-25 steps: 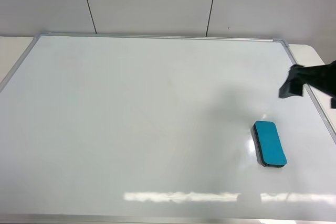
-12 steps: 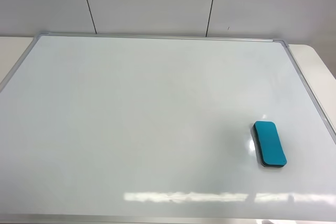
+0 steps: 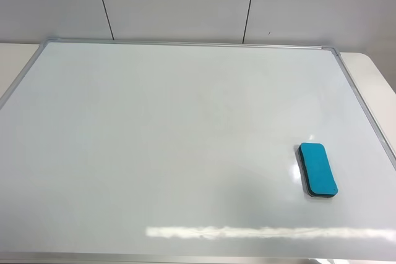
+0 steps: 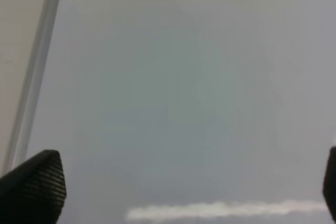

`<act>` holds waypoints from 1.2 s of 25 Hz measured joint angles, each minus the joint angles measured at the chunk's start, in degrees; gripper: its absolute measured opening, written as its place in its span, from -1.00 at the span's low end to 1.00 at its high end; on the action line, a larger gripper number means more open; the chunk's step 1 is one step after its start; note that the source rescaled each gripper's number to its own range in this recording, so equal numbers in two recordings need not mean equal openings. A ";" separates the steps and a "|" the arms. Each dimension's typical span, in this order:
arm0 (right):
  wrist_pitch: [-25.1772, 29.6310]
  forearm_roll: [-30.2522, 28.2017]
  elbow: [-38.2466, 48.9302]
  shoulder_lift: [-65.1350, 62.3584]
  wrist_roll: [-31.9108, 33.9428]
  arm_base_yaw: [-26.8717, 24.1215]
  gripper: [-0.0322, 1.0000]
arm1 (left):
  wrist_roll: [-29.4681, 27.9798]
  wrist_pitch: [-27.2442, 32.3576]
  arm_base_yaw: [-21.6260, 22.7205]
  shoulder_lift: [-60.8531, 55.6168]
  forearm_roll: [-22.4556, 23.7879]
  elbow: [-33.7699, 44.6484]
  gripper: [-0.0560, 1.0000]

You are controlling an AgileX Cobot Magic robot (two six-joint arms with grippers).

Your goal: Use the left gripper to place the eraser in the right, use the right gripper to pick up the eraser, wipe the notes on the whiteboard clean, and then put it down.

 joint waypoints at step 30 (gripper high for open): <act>4.69 -3.29 8.65 -0.23 -5.89 4.45 1.00 | 0.00 0.00 0.00 0.00 0.00 0.00 1.00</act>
